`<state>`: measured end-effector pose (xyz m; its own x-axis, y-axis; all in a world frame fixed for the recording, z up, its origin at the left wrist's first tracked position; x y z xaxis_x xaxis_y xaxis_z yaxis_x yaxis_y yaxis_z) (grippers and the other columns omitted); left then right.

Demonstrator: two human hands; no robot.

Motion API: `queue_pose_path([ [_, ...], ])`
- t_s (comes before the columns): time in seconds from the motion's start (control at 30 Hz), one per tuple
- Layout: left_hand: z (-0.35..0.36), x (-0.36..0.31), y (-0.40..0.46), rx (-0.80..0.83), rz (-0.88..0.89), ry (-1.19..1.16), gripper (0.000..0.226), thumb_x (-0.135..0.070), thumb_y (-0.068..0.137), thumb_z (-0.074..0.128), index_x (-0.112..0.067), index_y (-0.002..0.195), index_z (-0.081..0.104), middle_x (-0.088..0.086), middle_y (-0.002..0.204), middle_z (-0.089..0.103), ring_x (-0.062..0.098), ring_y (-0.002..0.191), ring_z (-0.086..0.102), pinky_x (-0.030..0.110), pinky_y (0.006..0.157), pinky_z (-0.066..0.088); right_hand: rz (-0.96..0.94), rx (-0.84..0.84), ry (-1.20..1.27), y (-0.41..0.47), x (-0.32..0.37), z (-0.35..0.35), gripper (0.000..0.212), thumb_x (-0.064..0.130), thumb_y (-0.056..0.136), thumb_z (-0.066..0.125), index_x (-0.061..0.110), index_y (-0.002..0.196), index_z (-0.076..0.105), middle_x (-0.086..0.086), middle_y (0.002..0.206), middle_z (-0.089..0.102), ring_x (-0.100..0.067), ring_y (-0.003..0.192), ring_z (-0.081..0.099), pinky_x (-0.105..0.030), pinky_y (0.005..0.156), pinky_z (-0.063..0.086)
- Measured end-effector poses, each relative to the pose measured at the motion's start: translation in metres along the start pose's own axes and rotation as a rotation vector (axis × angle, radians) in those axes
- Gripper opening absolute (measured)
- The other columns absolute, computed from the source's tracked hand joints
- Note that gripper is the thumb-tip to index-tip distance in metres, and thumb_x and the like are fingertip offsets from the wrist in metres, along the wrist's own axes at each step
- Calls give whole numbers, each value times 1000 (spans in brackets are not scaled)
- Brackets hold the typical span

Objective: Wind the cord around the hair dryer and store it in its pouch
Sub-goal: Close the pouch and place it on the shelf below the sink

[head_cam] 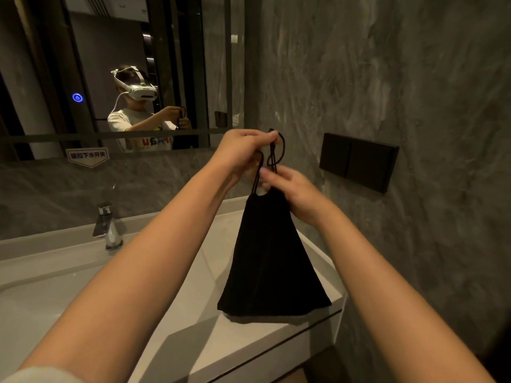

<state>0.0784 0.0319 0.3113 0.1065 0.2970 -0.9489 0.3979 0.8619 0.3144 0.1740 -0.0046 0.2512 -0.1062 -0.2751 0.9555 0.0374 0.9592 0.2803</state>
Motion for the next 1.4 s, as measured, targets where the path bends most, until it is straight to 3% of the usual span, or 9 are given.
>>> queue_pose_path([
  [0.13, 5, 4, 1, -15, -15, -108, 18, -20, 89, 64, -12, 74, 67, 3, 64, 45, 7, 43, 32, 18, 40, 24, -85, -126, -119, -10, -10, 5, 32, 15, 94, 57, -15, 103, 60, -15, 87, 64, -24, 83, 60, -37, 83, 52],
  [0.23, 4, -1, -3, -10, 7, -253, 16, -16, 92, 59, -8, 79, 61, -9, 47, 48, 4, 41, 36, 14, 38, 27, -139, -122, -133, -17, -11, 7, 33, 11, 94, 56, -21, 97, 57, -8, 76, 62, -16, 72, 57, -16, 66, 48],
  [0.57, -13, 10, -12, -22, -1, -262, 14, -20, 95, 57, -6, 91, 61, -7, 60, 55, 3, 46, 40, 14, 42, 28, -249, -150, -294, -14, -14, 13, 27, 12, 99, 46, 7, 75, 56, 5, 63, 50, 5, 55, 48, -13, 60, 37],
  [0.73, -18, 42, -28, 56, -98, -146, 71, -41, 75, 75, -8, 131, 48, 1, 98, 63, 2, 63, 55, 16, 57, 37, -256, -232, -271, -14, -6, 3, 27, 13, 100, 44, 10, 76, 57, 5, 65, 52, 4, 56, 49, -13, 59, 37],
  [0.83, -15, 83, -46, 222, -182, 95, 116, -51, 53, 88, -22, 148, 28, 8, 140, 52, 13, 112, 61, 34, 97, 49, -251, -294, -219, -14, 4, -2, 30, 17, 100, 45, 15, 72, 58, 4, 64, 52, 0, 59, 49, -18, 60, 39],
  [0.93, 10, 112, -74, 422, -132, 363, 100, -31, 62, 88, -25, 145, 33, -12, 132, 56, 0, 119, 54, 25, 106, 42, -208, -333, -107, -18, 11, -2, 33, 22, 99, 46, 20, 68, 53, 3, 64, 52, -8, 63, 52, -25, 62, 42],
  [1.0, 15, 113, -84, 330, -58, 389, 94, -23, 64, 88, -27, 142, 35, -22, 124, 55, -12, 111, 51, 13, 99, 42, -179, -348, -39, -21, 11, 0, 31, 26, 99, 46, 19, 70, 55, 3, 65, 54, -11, 65, 55, -26, 63, 44],
  [1.2, -4, 130, -87, 80, -109, 383, 71, -26, 63, 87, -15, 126, 56, -2, 114, 68, 15, 107, 63, 32, 96, 49, -115, -381, 122, -34, 6, 2, 28, 30, 98, 49, 17, 73, 56, 2, 68, 56, -11, 67, 57, -29, 66, 46],
  [1.4, -4, 115, -106, 102, -67, 373, 66, -24, 68, 84, -17, 128, 56, -7, 112, 67, 7, 104, 63, 25, 95, 48, 27, -359, 183, -48, -3, -14, 26, 30, 96, 52, 16, 76, 60, -1, 69, 59, -15, 68, 60, -31, 68, 48],
])
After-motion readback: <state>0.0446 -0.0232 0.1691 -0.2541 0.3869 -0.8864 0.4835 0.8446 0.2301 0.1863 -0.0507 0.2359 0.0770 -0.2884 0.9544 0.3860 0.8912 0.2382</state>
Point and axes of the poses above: each hand's wrist, its own y-axis towards the middle knuckle, its own z-axis out of the palm, x = y × z, the point moved 7 cm from there along y, towards the middle knuckle
